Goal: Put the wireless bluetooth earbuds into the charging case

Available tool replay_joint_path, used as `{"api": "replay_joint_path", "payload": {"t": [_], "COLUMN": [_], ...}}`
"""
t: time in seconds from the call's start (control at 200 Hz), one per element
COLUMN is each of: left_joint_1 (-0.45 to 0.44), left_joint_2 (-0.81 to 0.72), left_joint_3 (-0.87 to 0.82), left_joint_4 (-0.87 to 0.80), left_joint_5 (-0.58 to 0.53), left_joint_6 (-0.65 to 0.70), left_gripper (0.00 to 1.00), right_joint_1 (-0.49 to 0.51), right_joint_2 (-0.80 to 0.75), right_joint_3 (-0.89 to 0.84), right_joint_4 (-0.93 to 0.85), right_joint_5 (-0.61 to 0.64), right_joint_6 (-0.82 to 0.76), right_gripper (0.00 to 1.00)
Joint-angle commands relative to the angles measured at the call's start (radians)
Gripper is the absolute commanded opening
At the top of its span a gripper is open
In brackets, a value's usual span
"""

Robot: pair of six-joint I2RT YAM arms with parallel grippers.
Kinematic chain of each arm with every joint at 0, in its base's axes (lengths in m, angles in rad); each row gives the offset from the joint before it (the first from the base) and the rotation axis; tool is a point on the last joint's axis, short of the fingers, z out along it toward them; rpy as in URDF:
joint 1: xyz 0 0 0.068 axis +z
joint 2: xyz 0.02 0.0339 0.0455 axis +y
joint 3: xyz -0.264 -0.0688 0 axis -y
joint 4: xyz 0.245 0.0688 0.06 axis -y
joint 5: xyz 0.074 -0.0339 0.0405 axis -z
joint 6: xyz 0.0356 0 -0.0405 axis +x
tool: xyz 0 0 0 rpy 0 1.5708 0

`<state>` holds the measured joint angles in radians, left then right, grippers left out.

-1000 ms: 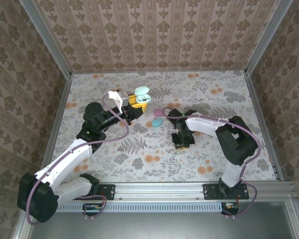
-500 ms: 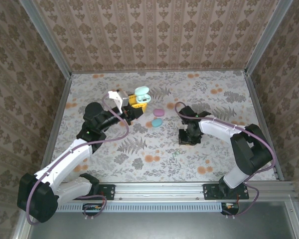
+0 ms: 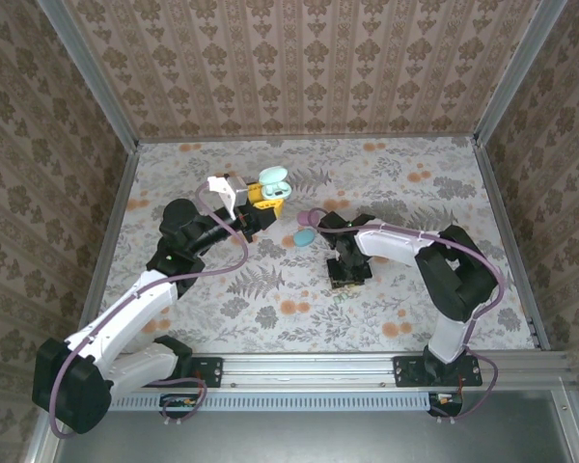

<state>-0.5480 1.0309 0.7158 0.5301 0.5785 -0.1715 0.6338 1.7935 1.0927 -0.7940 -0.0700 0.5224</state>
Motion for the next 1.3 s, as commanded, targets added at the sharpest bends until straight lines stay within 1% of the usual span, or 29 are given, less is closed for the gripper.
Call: {"api": "replay_joint_path", "payload": {"t": [0.0, 0.135, 0.415, 0.7, 0.865, 0.995, 1.1, 1.2, 1.295], "left_joint_1": [0.002, -0.001, -0.004, -0.009, -0.012, -0.013, -0.015, -0.015, -0.015], "left_joint_2": [-0.011, -0.011, -0.002, 0.003, 0.006, 0.009, 0.012, 0.005, -0.007], "left_joint_3": [0.026, 0.025, 0.034, 0.035, 0.038, 0.035, 0.038, 0.036, 0.033], "left_joint_4": [0.022, 0.022, 0.023, 0.025, 0.027, 0.030, 0.028, 0.026, 0.015], "left_joint_5": [-0.001, -0.001, 0.002, 0.002, 0.000, -0.003, 0.001, -0.007, -0.014], "left_joint_6": [-0.003, -0.004, -0.004, -0.005, -0.005, -0.004, -0.001, 0.000, 0.005], "left_gripper": [0.25, 0.26, 0.26, 0.26, 0.26, 0.26, 0.26, 0.26, 0.26], "right_joint_1": [0.007, 0.006, 0.001, 0.004, 0.018, 0.021, 0.024, 0.027, 0.037], "right_joint_2": [0.004, -0.014, -0.079, -0.197, -0.262, -0.303, -0.289, -0.230, -0.179], "right_joint_3": [-0.009, -0.024, -0.104, -0.194, -0.241, -0.228, -0.181, -0.128, -0.096], "right_joint_4": [-0.085, -0.114, -0.115, -0.108, -0.095, -0.064, -0.016, -0.024, -0.044], "right_joint_5": [0.070, 0.121, 0.122, 0.069, 0.004, 0.013, -0.033, -0.024, -0.008], "right_joint_6": [0.005, 0.032, 0.106, 0.152, 0.162, 0.150, 0.104, 0.080, 0.056], "right_gripper": [0.30, 0.27, 0.26, 0.26, 0.27, 0.27, 0.31, 0.36, 0.39]}}
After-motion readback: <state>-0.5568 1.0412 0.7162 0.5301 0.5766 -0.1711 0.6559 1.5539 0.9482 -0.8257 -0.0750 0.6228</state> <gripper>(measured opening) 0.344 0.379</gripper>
